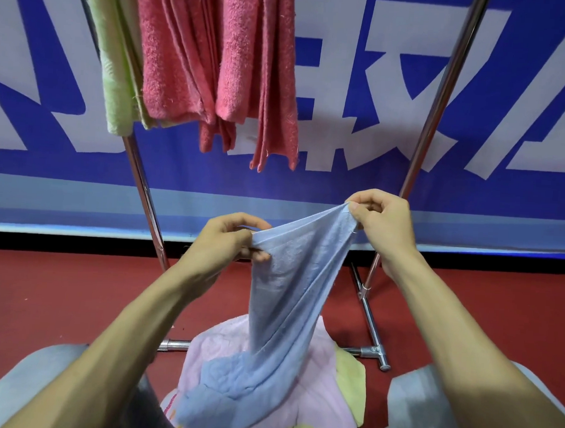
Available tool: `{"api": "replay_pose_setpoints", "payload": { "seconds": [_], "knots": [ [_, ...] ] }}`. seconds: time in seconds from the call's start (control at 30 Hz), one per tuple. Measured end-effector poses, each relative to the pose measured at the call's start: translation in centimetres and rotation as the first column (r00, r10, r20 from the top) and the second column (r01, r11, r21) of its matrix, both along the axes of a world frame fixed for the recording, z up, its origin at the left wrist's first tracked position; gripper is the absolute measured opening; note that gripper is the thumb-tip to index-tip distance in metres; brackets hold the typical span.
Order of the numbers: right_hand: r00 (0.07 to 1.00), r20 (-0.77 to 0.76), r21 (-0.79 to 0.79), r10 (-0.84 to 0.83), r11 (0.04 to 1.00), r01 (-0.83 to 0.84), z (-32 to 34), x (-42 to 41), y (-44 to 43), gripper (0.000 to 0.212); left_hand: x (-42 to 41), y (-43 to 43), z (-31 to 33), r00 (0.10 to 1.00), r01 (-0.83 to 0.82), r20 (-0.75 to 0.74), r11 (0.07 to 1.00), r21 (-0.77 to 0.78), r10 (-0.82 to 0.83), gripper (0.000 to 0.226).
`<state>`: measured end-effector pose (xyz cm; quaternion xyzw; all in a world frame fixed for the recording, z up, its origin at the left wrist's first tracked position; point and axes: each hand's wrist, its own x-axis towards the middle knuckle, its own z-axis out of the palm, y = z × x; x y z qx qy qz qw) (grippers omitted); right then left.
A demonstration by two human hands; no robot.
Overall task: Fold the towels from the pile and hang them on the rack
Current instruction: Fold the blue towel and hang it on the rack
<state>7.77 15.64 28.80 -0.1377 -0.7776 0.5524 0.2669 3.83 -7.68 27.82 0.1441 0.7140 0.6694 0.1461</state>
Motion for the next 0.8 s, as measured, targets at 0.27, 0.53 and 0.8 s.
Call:
{"api": "replay_pose_setpoints", "payload": {
  "seconds": [0.27, 0.53, 0.8],
  "knots": [
    [1.0, -0.003, 0.034, 0.007, 0.999, -0.007, -0.3, 0.0, 0.0, 0.023, -0.1, -0.5, -0.5, 0.978, -0.078, -0.204, 0.973, -0.217, 0.033, 0.016],
    [0.999, -0.026, 0.498, 0.023, 0.867, -0.007, 0.4, 0.7, -0.1, 0.017, -0.7, -1.2, -0.1, 0.84, -0.373, -0.532, 0.827, -0.421, 0.108, 0.021],
    [1.0, -0.029, 0.615, 0.006, 0.789, 0.013, 0.0, 0.9, 0.0, 0.017, -1.1, -1.7, 0.3, 0.846, -0.39, -0.488, 0.873, -0.293, 0.215, 0.023]
  ]
}}
